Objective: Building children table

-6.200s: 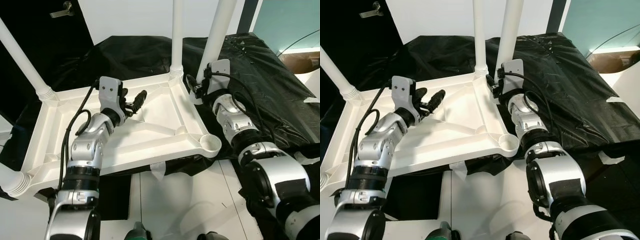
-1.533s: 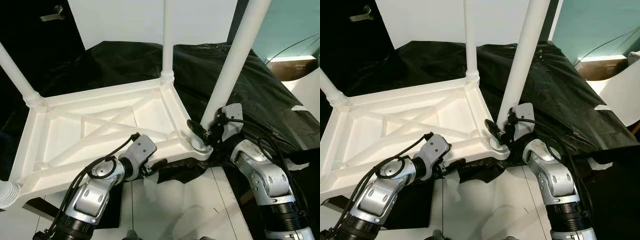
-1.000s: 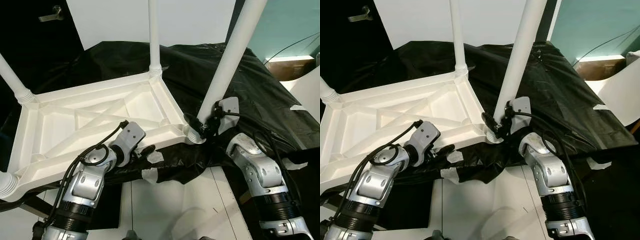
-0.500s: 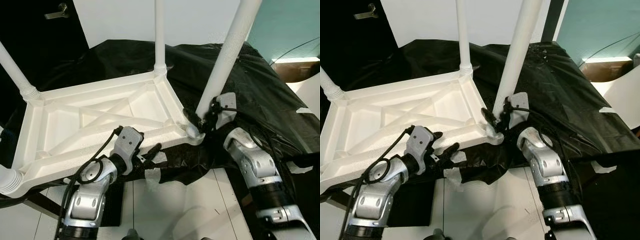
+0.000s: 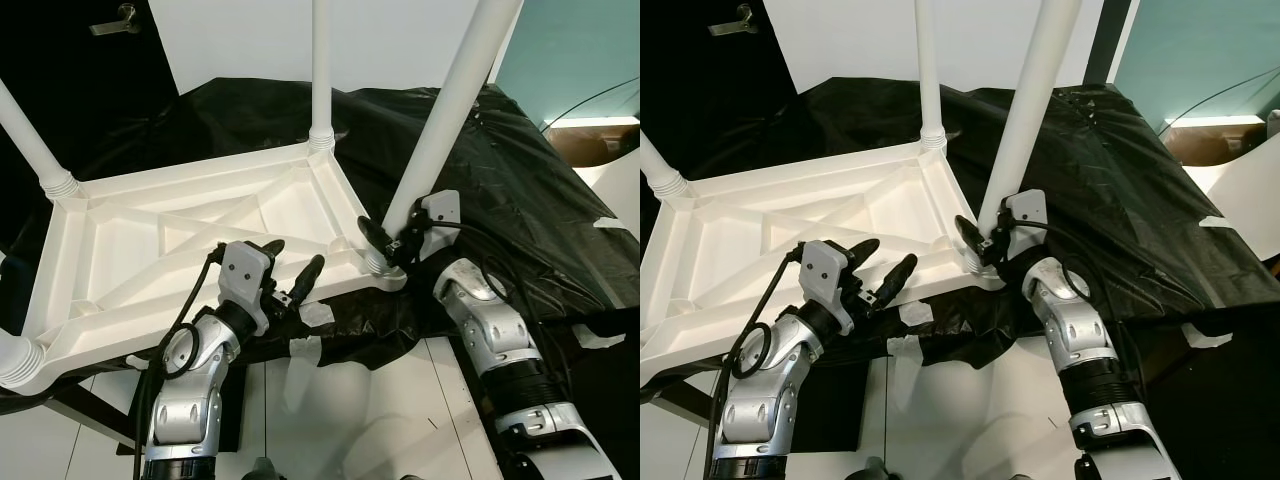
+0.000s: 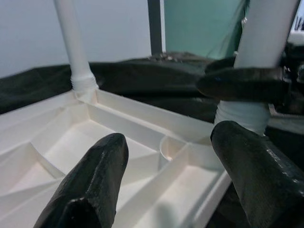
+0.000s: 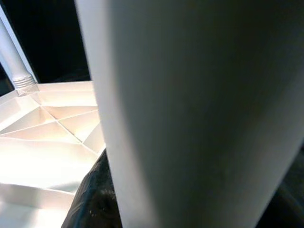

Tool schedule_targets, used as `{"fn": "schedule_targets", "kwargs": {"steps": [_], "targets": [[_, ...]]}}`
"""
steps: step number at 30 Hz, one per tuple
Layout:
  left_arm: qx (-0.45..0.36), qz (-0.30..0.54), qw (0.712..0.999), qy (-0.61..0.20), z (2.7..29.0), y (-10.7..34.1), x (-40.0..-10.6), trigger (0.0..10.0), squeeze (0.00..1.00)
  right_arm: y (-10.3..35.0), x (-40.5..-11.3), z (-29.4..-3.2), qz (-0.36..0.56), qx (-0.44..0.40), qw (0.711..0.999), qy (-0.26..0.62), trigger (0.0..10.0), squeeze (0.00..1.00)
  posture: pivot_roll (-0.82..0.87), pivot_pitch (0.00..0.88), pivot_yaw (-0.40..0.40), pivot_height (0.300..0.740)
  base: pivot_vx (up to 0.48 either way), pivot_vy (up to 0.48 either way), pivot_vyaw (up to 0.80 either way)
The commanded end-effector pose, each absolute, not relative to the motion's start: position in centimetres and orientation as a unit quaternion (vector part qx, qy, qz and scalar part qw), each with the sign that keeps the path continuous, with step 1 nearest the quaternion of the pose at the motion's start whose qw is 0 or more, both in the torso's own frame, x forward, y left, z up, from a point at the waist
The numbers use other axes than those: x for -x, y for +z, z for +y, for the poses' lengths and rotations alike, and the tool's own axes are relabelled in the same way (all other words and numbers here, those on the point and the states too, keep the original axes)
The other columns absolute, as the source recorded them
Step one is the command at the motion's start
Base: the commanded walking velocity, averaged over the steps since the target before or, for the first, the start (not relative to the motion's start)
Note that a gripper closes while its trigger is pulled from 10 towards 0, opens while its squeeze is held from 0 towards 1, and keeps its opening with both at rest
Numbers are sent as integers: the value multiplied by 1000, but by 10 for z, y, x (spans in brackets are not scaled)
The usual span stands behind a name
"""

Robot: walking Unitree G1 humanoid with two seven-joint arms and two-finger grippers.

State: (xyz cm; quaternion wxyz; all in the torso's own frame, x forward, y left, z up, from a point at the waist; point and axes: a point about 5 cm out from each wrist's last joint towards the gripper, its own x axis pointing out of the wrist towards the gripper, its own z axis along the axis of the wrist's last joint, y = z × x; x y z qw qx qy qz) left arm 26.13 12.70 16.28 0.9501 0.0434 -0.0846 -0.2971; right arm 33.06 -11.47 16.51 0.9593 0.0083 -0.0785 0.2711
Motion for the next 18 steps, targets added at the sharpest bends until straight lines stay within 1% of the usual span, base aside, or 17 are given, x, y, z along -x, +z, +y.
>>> {"fn": "schedule_targets", "kwargs": {"steps": [1, 5, 9, 11, 13, 17, 18], "targets": [[-27, -89, 986, -137, 143, 158, -268, 10000, 0, 167, -335, -119, -87, 0, 960, 266, 10000, 0, 128, 1, -28, 740, 0, 0, 0], [-19, -91, 986, -141, 142, 155, -268, 10000, 0, 166, -337, -121, -86, 1, 961, 264, 10000, 0, 128, 1, -28, 740, 0, 0, 0], [0, -105, 980, -171, 139, 154, -261, 10000, 0, 164, -340, -125, -85, 8, 961, 262, 10000, 0, 121, 10, -31, 740, 0, 0, 0], [-33, -119, 972, -200, 134, 155, -254, 10000, 0, 163, -342, -128, -84, 17, 961, 263, 10000, 0, 121, 12, -31, 740, 0, 0, 0], [-33, -119, 972, -200, 134, 155, -254, 10000, 0, 163, -342, -128, -84, 17, 961, 263, 10000, 0, 121, 12, -31, 740, 0, 0, 0], [-49, -101, 954, -279, 120, 150, -244, 10000, 0, 162, -346, -134, -79, 24, 961, 265, 10000, 0, 121, 16, -23, 740, 0, 0, 0], [-51, -99, 951, -289, 118, 150, -243, 10000, 0, 162, -346, -135, -79, 25, 961, 266, 10000, 0, 121, 17, -22, 740, 0, 0, 0]]}}
